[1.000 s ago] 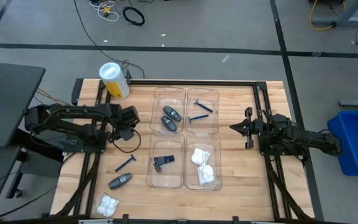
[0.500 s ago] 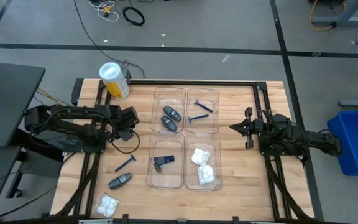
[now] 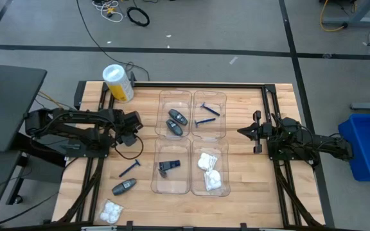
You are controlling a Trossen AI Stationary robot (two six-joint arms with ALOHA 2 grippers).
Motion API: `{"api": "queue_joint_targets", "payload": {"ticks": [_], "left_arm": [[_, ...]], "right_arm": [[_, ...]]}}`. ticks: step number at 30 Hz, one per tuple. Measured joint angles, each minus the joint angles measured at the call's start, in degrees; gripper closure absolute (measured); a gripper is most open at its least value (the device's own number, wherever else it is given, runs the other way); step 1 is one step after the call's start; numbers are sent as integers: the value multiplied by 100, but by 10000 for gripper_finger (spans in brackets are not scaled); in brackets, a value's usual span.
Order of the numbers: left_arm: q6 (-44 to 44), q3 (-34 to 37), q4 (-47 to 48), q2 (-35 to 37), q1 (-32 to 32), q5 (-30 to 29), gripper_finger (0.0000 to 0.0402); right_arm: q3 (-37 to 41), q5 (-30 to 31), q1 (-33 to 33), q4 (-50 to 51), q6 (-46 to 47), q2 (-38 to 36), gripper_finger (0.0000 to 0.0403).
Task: Pick & Place Travel size toiletries
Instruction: Put the cotton pack into the bottom right transparent bin
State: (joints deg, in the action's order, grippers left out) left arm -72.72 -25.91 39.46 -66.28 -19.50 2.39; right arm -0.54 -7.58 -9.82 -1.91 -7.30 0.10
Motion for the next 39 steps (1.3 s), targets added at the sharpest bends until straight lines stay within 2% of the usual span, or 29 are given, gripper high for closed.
{"api": "queue_joint_targets", "payload": {"ticks": [18,39], "left_arm": [[-4,0,4,0,0,68,286],[5,0,4,-4,2,149,344]], "right_arm": [[0,0,0,0,-1,0,389],[0,-1,0,0,-1,0,389]]}}
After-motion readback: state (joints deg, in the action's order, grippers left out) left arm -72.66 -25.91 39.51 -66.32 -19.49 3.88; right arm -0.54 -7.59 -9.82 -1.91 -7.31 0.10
